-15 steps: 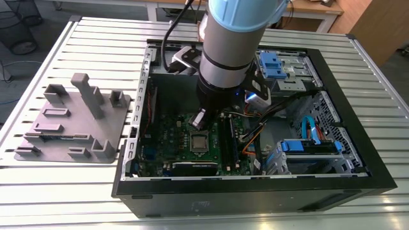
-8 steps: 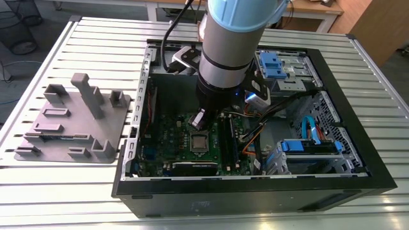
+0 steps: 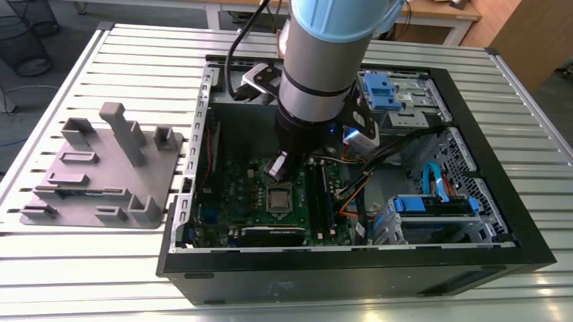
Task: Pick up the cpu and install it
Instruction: 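Install the first cpu locking lever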
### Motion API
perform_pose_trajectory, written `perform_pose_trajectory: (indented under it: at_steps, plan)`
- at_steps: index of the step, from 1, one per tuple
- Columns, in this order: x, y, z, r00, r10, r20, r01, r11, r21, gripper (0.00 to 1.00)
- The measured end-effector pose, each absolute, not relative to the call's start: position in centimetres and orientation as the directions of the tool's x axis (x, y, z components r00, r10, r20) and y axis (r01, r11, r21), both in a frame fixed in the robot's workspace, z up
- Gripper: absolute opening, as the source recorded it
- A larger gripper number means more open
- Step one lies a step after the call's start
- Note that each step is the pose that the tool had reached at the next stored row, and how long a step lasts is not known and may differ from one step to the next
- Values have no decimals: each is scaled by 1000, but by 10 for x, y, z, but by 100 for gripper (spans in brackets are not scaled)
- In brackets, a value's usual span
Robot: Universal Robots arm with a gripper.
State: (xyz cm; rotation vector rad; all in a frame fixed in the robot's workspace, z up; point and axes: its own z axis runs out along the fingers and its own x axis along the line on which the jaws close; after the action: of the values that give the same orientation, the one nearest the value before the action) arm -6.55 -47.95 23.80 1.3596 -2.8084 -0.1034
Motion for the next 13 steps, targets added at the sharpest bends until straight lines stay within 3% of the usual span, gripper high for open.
perform_pose_trajectory:
  at_steps: [13]
  plan:
    - [-66, -480, 262, -620, -784, -11, -783, 618, 68, 11]
